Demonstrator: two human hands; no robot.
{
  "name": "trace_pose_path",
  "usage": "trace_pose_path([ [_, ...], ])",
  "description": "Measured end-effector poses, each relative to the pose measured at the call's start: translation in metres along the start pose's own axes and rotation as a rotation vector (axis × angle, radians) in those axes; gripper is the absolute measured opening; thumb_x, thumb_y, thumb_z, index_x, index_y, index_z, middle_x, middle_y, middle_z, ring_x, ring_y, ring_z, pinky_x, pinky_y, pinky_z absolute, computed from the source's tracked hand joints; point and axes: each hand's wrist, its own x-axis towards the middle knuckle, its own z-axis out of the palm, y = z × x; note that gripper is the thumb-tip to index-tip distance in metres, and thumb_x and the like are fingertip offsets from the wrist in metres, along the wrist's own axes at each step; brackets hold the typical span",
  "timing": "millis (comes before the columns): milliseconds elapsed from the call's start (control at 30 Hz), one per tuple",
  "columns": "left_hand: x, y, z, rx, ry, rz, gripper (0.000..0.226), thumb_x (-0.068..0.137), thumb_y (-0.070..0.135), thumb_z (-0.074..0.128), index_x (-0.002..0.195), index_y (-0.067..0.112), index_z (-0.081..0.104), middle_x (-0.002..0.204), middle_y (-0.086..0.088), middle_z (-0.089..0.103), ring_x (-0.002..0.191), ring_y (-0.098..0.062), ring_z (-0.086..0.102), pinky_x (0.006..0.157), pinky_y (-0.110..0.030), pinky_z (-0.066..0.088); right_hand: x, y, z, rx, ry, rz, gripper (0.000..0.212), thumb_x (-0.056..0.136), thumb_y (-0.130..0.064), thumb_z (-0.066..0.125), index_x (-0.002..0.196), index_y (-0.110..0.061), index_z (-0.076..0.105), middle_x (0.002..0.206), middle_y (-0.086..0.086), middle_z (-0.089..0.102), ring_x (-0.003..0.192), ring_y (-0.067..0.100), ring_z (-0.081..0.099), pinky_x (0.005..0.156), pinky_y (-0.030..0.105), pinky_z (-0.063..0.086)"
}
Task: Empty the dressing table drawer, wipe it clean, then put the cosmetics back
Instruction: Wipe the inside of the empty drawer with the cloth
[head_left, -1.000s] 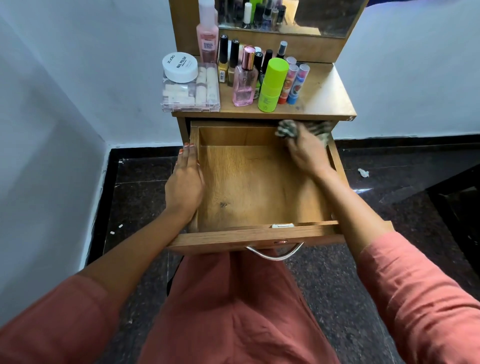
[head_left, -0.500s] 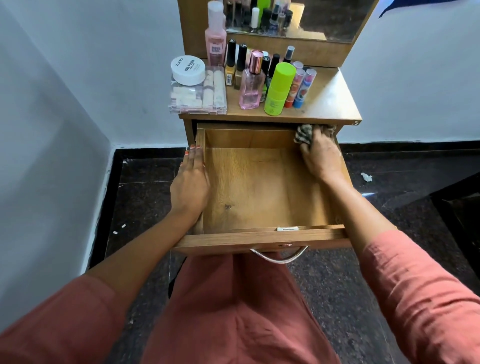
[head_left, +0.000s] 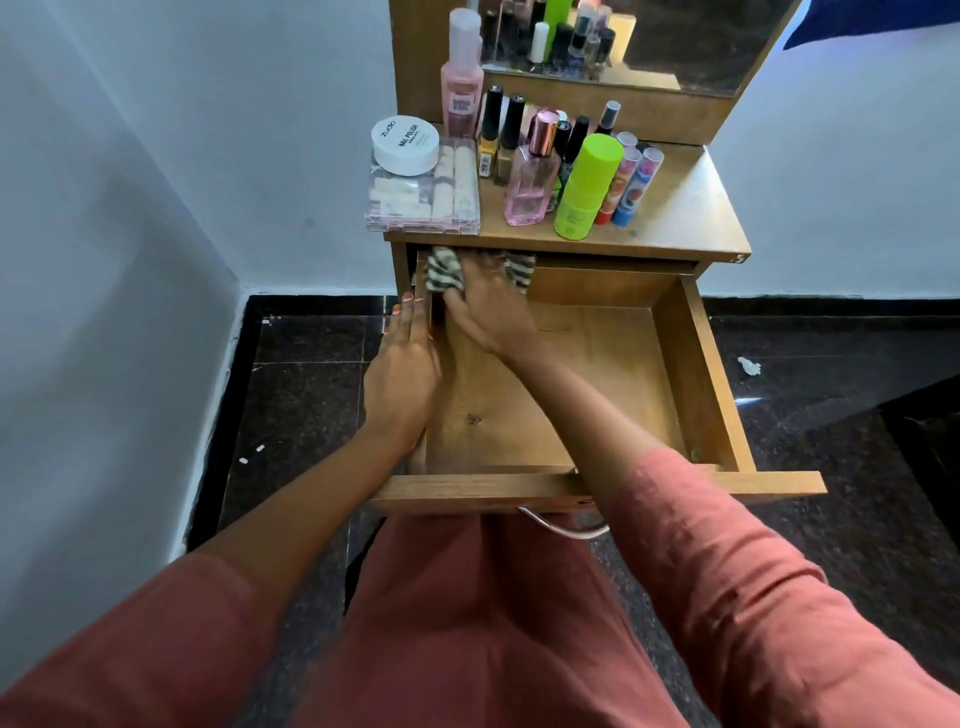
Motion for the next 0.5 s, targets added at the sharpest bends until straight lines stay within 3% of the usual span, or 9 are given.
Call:
trace_pose_path([
  [267,0.002,-0.001,0.0,-0.007,-0.003,-0.023,0.047,0.099,0.014,0.029,0.144,0.006,0.021,0.153,-0.011,0.024,0.142,-0.021,0.022,0.107,-0.038,0.037,0.018,-0.02,-0.003,0.137,-0.179,-0.047,0.047,0.093,-0.026,0.038,0.138,-0.017,0.034,0.143,0.01,0.042,0.129,0.03,0.039,0.101,0.041,0.034],
  [500,0.001,0.002,-0.002,0.003,0.001,-0.029,0.044,0.099,0.014,0.029,0.141,0.004,0.03,0.149,-0.017,0.031,0.139,-0.026,0.029,0.104,-0.04,0.038,0.006,-0.014,-0.007,0.146,-0.185,-0.096,0.041,0.089,-0.028,0.041,0.127,-0.014,0.047,0.13,0.013,0.054,0.113,0.031,0.053,0.087,0.037,0.04],
])
